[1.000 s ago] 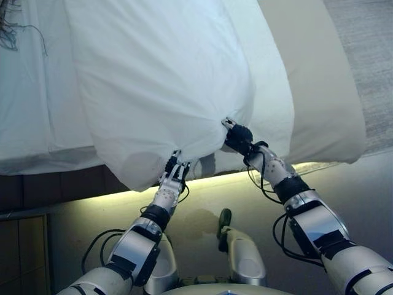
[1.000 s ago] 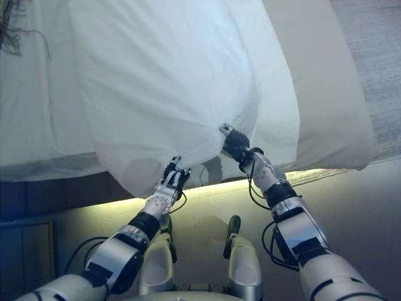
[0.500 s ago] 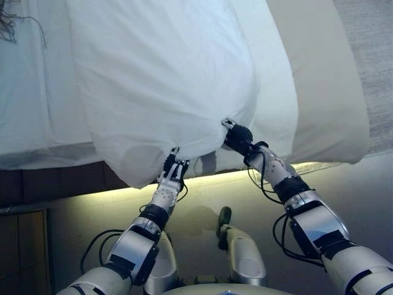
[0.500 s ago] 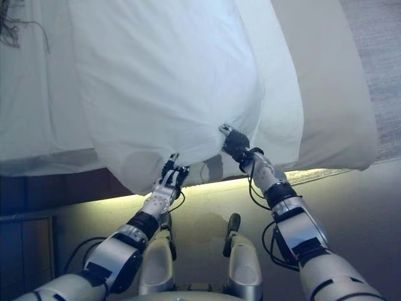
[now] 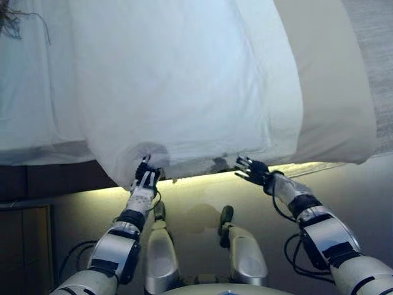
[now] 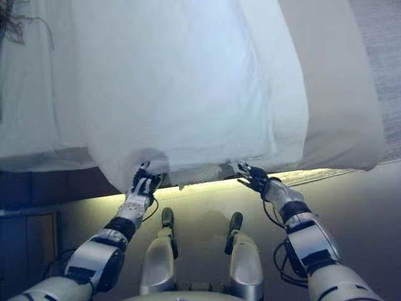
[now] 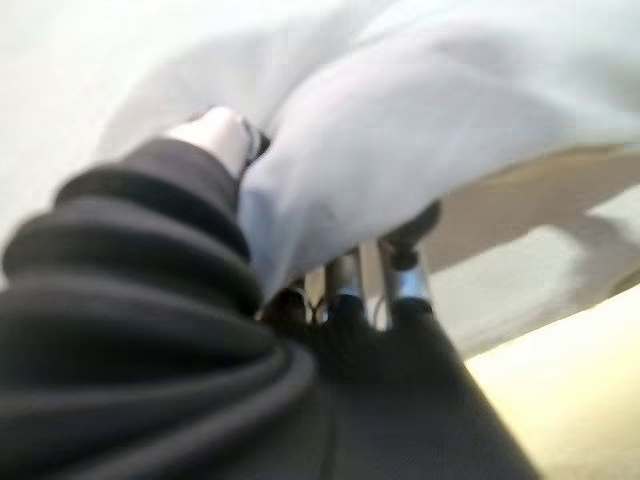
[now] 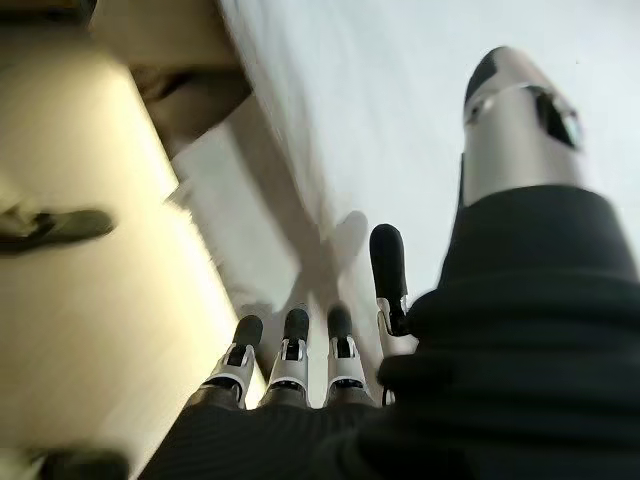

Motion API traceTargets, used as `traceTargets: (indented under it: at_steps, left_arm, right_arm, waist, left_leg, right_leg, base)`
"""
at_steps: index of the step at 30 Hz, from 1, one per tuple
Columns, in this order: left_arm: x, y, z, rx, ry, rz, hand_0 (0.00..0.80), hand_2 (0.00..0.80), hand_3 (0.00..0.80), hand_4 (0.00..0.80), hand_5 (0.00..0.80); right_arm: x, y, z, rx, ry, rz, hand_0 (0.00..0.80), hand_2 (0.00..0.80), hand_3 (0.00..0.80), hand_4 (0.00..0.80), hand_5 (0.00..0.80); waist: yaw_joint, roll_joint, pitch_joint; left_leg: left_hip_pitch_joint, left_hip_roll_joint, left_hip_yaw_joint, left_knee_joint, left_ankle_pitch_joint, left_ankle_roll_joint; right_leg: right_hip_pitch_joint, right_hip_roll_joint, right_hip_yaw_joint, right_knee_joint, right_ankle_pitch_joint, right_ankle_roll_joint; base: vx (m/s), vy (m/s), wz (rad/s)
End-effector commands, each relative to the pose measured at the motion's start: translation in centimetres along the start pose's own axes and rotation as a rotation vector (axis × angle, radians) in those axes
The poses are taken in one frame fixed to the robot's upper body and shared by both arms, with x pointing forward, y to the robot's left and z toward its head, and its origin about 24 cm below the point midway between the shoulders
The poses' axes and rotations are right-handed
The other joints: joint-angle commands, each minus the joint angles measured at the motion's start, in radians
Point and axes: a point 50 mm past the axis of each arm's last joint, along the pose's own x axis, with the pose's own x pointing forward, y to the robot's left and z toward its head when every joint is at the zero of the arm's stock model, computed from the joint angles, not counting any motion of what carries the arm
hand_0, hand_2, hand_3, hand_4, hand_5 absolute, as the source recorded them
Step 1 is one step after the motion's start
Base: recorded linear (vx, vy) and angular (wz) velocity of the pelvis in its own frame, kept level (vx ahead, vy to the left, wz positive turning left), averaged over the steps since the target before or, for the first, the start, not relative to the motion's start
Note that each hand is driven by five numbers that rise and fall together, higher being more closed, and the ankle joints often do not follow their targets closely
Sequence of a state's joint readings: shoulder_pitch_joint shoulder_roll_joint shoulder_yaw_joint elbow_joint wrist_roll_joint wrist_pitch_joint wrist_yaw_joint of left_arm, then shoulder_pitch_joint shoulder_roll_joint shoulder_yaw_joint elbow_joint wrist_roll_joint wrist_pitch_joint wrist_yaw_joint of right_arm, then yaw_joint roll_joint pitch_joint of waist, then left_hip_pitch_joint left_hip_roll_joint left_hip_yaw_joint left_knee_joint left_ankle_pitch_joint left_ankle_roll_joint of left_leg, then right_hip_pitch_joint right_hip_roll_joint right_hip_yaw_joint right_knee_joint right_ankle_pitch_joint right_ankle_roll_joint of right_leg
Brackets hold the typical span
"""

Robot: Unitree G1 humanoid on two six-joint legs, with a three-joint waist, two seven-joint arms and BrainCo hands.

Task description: Make the bed neatly

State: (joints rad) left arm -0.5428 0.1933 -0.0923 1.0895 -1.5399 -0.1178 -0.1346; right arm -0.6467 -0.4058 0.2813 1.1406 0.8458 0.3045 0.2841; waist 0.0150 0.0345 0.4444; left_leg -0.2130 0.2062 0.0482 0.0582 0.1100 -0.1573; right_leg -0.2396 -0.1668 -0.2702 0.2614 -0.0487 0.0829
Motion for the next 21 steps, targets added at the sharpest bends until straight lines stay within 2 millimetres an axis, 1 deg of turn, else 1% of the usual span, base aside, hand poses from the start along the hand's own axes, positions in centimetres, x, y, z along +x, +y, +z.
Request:
traceTargets:
  at_steps: [1,3,6,9,11,15,18,21]
  left_arm:
    - [-0.2,0.7,3.7,0.021,-0.088,-0.086,0.800,0.800,0.800,0.800,0.800]
    - [-0.6,1.7,3.9,0.007,-0.087,-0.094,0.800,0.800,0.800,0.800,0.800]
    - [-1.1,2.5,3.6,0.015,-0.066,-0.121,0.800,0.800,0.800,0.800,0.800]
    - [-1.3,2.6,3.2,0.034,-0.050,-0.150,0.800,0.800,0.800,0.800,0.800]
    - [-1.5,2.6,3.5,0.034,-0.058,-0.163,0.800,0.800,0.800,0.800,0.800]
    - [-1.7,3.2,3.8,0.040,-0.063,-0.110,0.800,0.800,0.800,0.800,0.800]
    - [-2.2,4.7,4.5,0.036,-0.074,-0.025,0.800,0.800,0.800,0.800,0.800]
    - [-3.1,6.9,5.4,0.028,-0.083,0.059,0.800,0.800,0.800,0.800,0.800]
  right_arm:
    - [-0.9,-2.0,0.0,0.005,-0.011,0.024,0.000,0.000,0.000,0.000,0.000]
    - [-1.4,-2.9,0.1,0.043,-0.022,0.018,0.000,0.000,0.000,0.000,0.000]
    - [-1.8,-3.4,0.6,0.130,-0.090,0.024,0.000,0.000,0.000,0.000,0.000]
    - [-2.1,-3.8,1.3,0.159,-0.166,0.013,0.000,0.000,0.000,0.000,0.000]
    - [-2.4,-3.9,2.2,0.156,-0.227,0.021,0.000,0.000,0.000,0.000,0.000]
    - [-2.6,-3.6,3.3,0.156,-0.277,0.039,0.000,0.000,0.000,0.000,0.000]
    - [-2.7,-3.5,3.9,0.150,-0.298,0.057,0.000,0.000,0.000,0.000,0.000]
    - [-2.9,-3.7,3.9,0.156,-0.307,0.073,0.000,0.000,0.000,0.000,0.000]
  waist:
    - [0.043,-0.033,0.003]
    - [0.051,-0.022,0.017]
    - [0.061,-0.016,0.047]
    - [0.068,-0.017,0.071]
    - [0.078,-0.019,0.076]
    - [0.092,-0.019,0.076]
    - [0.104,-0.015,0.076]
    - [0.112,-0.011,0.076]
  left_leg:
    - [-0.016,0.052,-0.058,0.026,0.029,-0.028]
    - [-0.042,0.040,-0.064,0.045,0.020,-0.022]
    - [-0.103,0.023,-0.062,0.102,-0.001,-0.013]
    - [-0.168,0.010,-0.064,0.162,-0.017,-0.004]
    - [-0.233,-0.001,-0.071,0.213,-0.035,0.006]
    - [-0.306,-0.014,-0.081,0.274,-0.056,0.015]
    - [-0.347,-0.023,-0.092,0.309,-0.070,0.022]
    - [-0.367,-0.026,-0.096,0.331,-0.080,0.027]
  right_leg:
    - [-0.033,-0.067,0.014,0.006,0.051,0.042]
    - [-0.064,-0.073,0.015,0.040,0.039,0.039]
    - [-0.132,-0.087,0.022,0.131,0.006,0.036]
    - [-0.192,-0.106,0.026,0.208,-0.017,0.032]
    - [-0.245,-0.124,0.026,0.261,-0.033,0.031]
    - [-0.312,-0.147,0.029,0.324,-0.049,0.034]
    - [-0.347,-0.161,0.033,0.353,-0.053,0.037]
    - [-0.363,-0.172,0.034,0.371,-0.059,0.038]
  base:
    - [-0.047,0.184,0.11]
    - [-0.068,0.207,0.14]
    - [-0.107,0.192,0.17]
    - [-0.127,0.159,0.22]
    - [-0.113,0.148,0.23]
    - [-0.079,0.123,0.18]
    - [-0.053,0.109,0.05]
    - [-0.029,0.088,0.06]
